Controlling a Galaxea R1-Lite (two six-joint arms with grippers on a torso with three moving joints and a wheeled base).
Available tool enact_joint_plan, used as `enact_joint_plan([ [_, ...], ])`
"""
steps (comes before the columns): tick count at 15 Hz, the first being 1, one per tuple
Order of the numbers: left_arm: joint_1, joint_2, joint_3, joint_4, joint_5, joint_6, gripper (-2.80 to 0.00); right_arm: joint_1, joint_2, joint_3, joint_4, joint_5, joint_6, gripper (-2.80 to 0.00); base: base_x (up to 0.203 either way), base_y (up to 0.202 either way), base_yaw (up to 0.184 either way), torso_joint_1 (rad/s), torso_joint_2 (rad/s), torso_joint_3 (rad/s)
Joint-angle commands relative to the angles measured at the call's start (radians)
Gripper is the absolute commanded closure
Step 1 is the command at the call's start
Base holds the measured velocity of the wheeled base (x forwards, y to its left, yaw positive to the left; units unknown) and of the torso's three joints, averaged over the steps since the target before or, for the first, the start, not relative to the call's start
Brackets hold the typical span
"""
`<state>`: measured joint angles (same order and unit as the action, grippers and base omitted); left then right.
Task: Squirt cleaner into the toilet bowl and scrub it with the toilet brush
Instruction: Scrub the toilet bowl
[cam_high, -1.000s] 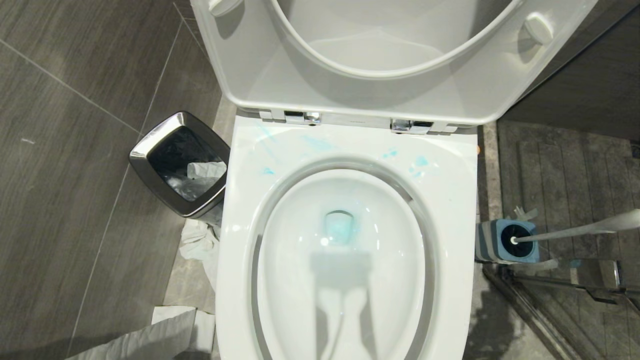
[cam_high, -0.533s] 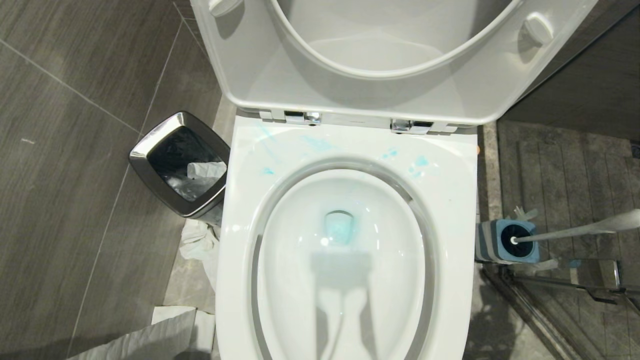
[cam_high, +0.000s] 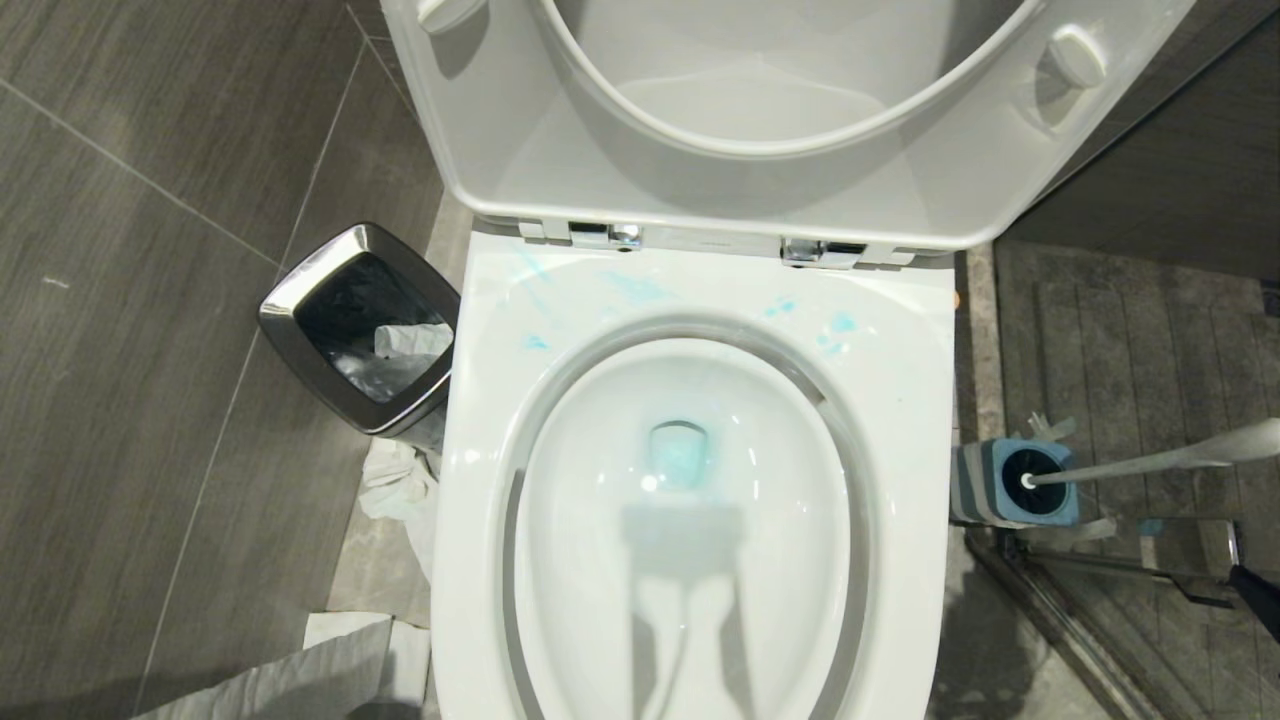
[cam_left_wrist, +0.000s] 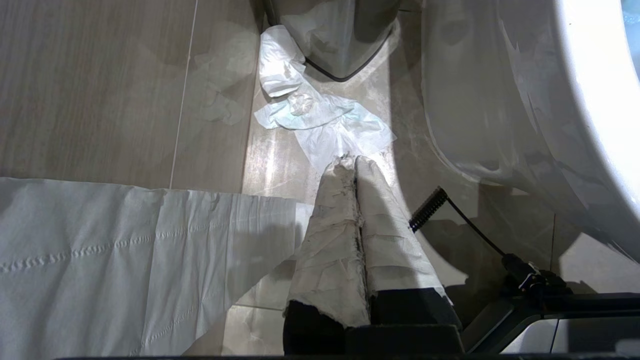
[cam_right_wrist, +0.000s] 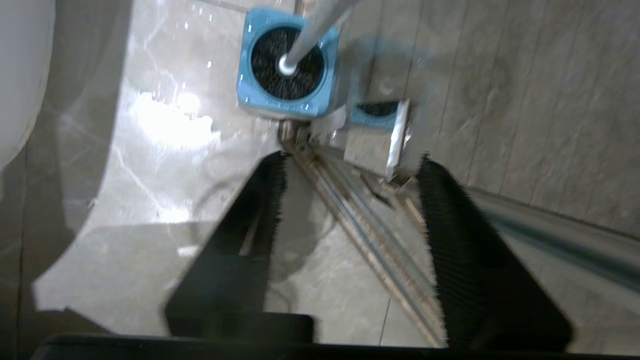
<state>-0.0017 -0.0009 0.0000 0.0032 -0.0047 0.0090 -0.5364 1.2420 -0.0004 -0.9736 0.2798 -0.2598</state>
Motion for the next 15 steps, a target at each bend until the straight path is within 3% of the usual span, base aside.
enact_joint_plan([
  [1,0.000,0.001,0.002,0.000,0.000,0.000,0.00,0.004,0.083,-0.033,-0.007,0.004,-0.020,-2.80,0.000,0.000,0.000,0.000,0.00,0.000],
  [6,0.000,0.001,0.002,0.000,0.000,0.000,0.00,0.009,0.186,-0.145,-0.008,0.019,-0.056,-2.80,0.000,0.000,0.000,0.000,0.00,0.000],
  [10,0.000,0.001,0.002,0.000,0.000,0.000,0.00,0.093,0.197,-0.161,-0.008,0.016,-0.052,-2.80,0.000,0.000,0.000,0.000,0.00,0.000],
  [15,0.000,0.001,0.002,0.000,0.000,0.000,0.00,0.147,0.201,-0.159,-0.008,0.004,0.028,-2.80,0.000,0.000,0.000,0.000,0.00,0.000],
])
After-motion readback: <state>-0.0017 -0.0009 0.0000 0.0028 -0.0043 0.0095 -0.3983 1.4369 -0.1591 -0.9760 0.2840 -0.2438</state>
